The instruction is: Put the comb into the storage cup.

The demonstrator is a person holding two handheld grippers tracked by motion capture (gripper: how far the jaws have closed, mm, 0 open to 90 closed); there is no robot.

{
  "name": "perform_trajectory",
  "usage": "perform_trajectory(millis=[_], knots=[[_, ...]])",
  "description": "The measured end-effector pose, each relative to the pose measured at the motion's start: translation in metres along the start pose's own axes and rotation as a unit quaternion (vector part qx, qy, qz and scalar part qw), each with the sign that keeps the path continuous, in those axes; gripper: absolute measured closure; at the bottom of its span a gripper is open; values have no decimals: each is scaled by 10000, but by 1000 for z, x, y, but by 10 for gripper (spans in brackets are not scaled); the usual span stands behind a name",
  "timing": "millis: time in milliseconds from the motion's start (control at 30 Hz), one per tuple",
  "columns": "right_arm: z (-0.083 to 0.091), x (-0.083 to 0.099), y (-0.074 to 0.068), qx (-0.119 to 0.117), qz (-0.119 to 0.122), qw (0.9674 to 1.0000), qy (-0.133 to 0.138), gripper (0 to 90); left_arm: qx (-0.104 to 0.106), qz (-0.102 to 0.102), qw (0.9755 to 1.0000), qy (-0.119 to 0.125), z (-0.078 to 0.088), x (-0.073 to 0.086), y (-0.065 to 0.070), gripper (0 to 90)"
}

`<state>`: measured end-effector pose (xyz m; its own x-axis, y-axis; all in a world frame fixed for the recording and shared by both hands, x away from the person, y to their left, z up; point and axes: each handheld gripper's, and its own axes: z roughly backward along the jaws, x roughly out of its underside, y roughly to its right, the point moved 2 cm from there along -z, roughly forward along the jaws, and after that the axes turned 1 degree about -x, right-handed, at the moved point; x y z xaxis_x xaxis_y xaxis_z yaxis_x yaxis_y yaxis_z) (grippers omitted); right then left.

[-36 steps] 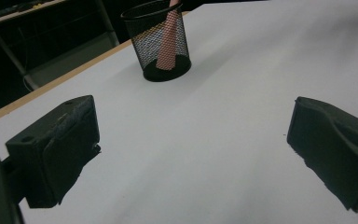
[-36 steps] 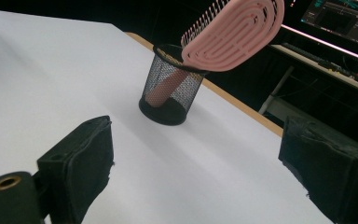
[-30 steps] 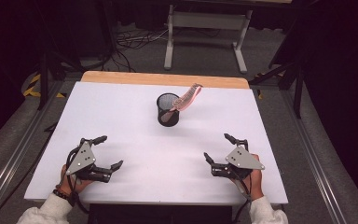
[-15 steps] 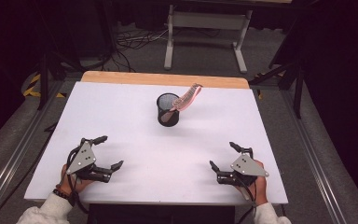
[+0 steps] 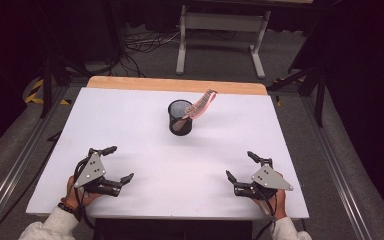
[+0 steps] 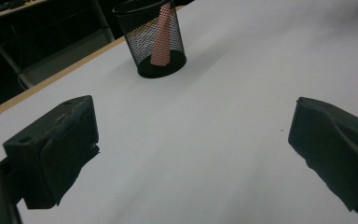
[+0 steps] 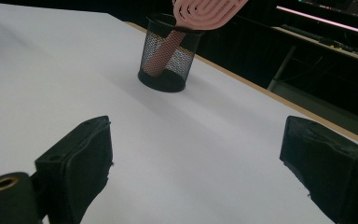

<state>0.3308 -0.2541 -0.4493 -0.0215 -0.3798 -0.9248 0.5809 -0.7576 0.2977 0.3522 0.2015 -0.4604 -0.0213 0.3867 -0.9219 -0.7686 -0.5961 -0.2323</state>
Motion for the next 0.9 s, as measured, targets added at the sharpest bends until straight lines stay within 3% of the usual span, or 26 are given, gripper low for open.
perform_trajectory(millis=[333, 900], knots=[[-2, -2, -3, 57, 102, 9999, -99, 103, -8, -15, 10000, -20, 1, 0, -1, 26], [0, -4, -3, -23, 86, 10000, -24, 109, -32, -24, 10000, -89, -2, 2, -1, 29]])
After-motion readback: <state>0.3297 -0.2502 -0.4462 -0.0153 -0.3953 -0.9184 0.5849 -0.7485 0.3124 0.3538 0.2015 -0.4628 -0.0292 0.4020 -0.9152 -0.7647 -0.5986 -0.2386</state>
